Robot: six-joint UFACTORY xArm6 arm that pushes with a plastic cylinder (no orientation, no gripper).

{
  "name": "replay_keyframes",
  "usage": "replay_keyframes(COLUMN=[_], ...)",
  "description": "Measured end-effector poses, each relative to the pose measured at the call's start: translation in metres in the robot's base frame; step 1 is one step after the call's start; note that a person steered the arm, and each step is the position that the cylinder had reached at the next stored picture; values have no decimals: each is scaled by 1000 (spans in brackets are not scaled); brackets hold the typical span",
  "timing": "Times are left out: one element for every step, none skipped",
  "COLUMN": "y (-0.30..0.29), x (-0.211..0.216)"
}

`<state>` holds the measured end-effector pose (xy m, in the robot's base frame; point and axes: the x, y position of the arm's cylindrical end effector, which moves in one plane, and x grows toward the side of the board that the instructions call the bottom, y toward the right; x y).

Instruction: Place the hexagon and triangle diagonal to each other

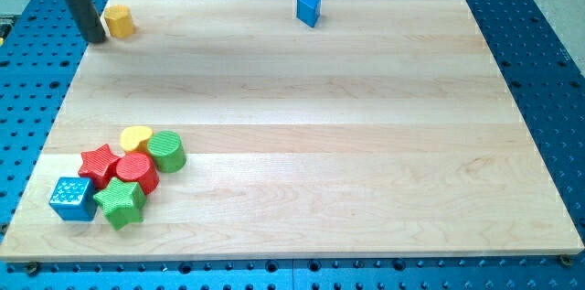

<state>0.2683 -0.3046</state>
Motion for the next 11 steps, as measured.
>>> replay_keyframes(y=[4,6,6,11,7,14,48,68,119,281,377], x=[-7,-7,-7,-7,4,19,-8,-6,43,41,5])
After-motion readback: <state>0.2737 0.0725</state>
